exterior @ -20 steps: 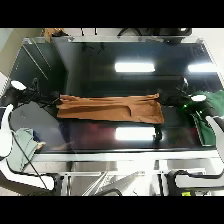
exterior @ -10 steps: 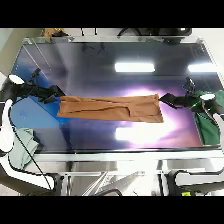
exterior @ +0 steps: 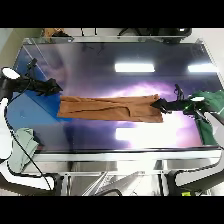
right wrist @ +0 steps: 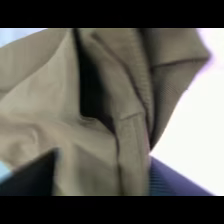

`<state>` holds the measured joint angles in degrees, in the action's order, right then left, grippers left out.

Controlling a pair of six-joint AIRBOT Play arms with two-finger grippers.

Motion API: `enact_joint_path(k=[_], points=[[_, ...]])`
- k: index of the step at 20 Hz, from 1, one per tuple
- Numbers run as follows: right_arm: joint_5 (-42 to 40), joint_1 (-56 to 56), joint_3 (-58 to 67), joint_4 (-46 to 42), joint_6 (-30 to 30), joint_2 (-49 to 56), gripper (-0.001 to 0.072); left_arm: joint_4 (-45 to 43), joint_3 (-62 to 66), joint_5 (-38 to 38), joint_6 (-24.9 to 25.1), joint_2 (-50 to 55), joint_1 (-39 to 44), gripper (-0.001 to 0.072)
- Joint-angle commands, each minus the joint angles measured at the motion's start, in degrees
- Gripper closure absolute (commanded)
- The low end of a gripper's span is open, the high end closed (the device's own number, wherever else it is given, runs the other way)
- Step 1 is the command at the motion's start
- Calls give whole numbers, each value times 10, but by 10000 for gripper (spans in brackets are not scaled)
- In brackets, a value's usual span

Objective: Fold the shirts.

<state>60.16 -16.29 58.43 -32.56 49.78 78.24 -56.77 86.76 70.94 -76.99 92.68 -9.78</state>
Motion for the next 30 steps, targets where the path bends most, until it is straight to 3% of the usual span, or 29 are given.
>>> enact_joint_path(k=[1,2,3,6,11,16,19,23,27,30], points=[[-24,17,6,3,-5,12,572,1,-4,-6,0,-4,45,693],[-20,17,17,2,-5,9,672,2,-7,-9,0,-1,64,693],[-15,17,28,2,-5,1,687,11,-7,-11,0,7,89,693],[28,19,81,0,7,-44,688,60,-7,-29,0,48,176,693],[150,19,201,0,72,-125,688,75,5,-187,-1,140,370,694],[233,25,262,0,138,-169,687,73,162,-231,-30,264,483,694],[254,24,262,0,141,-181,687,75,242,-215,-57,327,494,694],[256,26,262,-5,141,-181,687,74,310,-103,-63,337,471,694],[239,53,262,-2,150,-179,687,73,313,37,-19,234,382,694],[167,135,262,-2,150,-170,687,74,276,77,-20,115,275,694]])
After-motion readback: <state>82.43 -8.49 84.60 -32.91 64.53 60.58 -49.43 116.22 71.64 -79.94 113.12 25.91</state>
